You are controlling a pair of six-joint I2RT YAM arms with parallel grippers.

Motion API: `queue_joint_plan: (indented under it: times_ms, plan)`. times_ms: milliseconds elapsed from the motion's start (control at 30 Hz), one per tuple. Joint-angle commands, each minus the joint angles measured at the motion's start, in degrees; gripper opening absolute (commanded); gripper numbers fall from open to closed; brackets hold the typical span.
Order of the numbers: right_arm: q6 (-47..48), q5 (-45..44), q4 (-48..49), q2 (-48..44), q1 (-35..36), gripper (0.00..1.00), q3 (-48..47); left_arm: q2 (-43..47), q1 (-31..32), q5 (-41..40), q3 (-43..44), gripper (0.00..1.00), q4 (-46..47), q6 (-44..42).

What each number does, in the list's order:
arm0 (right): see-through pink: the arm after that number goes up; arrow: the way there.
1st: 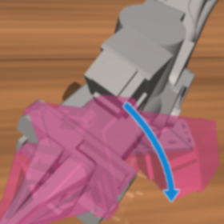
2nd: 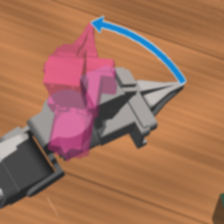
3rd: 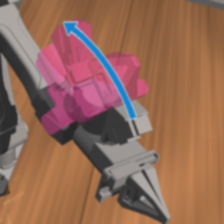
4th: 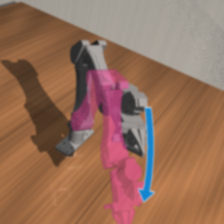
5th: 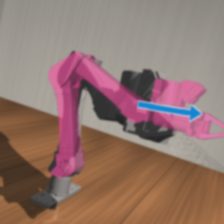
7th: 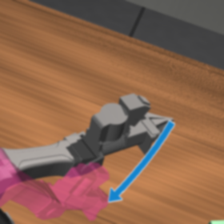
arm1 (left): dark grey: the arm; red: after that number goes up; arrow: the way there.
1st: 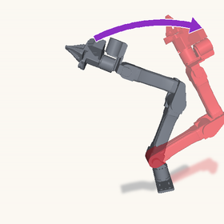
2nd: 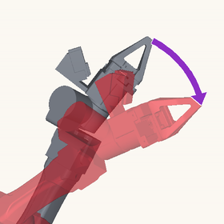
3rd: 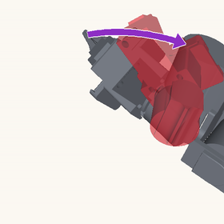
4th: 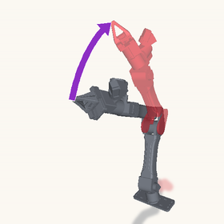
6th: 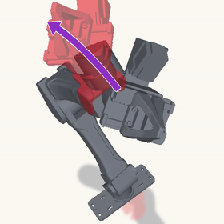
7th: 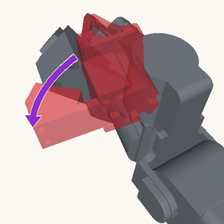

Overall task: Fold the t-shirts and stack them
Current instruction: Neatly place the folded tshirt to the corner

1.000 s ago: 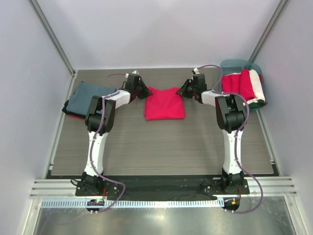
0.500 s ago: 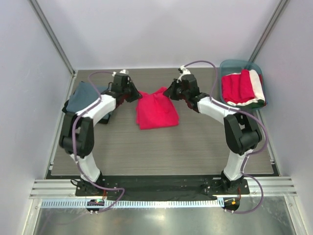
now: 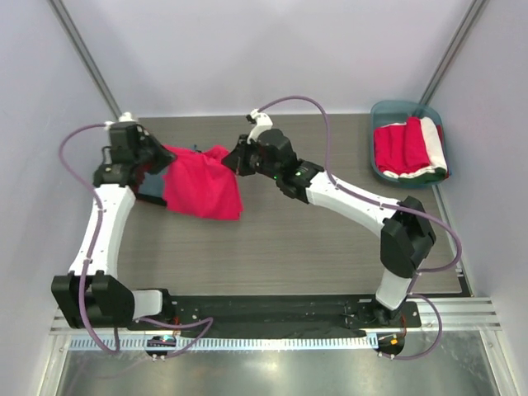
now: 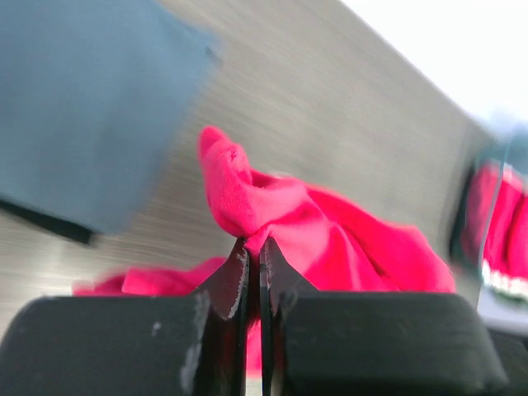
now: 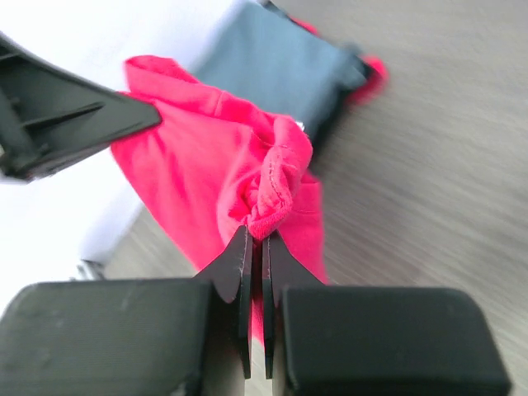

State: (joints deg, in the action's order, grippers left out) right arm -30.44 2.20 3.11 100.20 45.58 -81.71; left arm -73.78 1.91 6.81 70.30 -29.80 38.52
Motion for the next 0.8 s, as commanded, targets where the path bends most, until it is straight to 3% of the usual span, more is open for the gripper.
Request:
queue_joint_plan:
  times_ms: [0,200,400,500,600,767]
  plan:
    - [0.64,-3.95,0.67,1.82,3.01,0.01,-9.05,1.18,-6.82,2.51,6.76,0.0,-7.78,-2.47]
    - [-0.59,-3.43,-0.04,10.34,6.09,0.01,-20.3,1.1,-12.44,2.25,14.85,0.0,-15.01,-6.78]
    - [-3.66,-3.6,2.42,20.1,7.41,0.01,-30.67,-9.27,-19.92,4.71,25.13,0.0,-18.96,-7.67]
    - [-4.72,-4.04,3.12,25.64,8.03,0.01,-35.51,-10.77,-21.33,4.88,24.27,0.0,-15.39,-6.97]
    - [-4.9,-4.3,1.73,31.18,8.47,0.01,-42.09,-15.15,-21.77,2.25,28.2,0.0,-17.55,-7.94]
    - [-4.64,-7.02,2.69,34.7,8.65,0.01,-44.41,-20.78,-22.83,3.39,27.87,0.0,-14.24,-6.36]
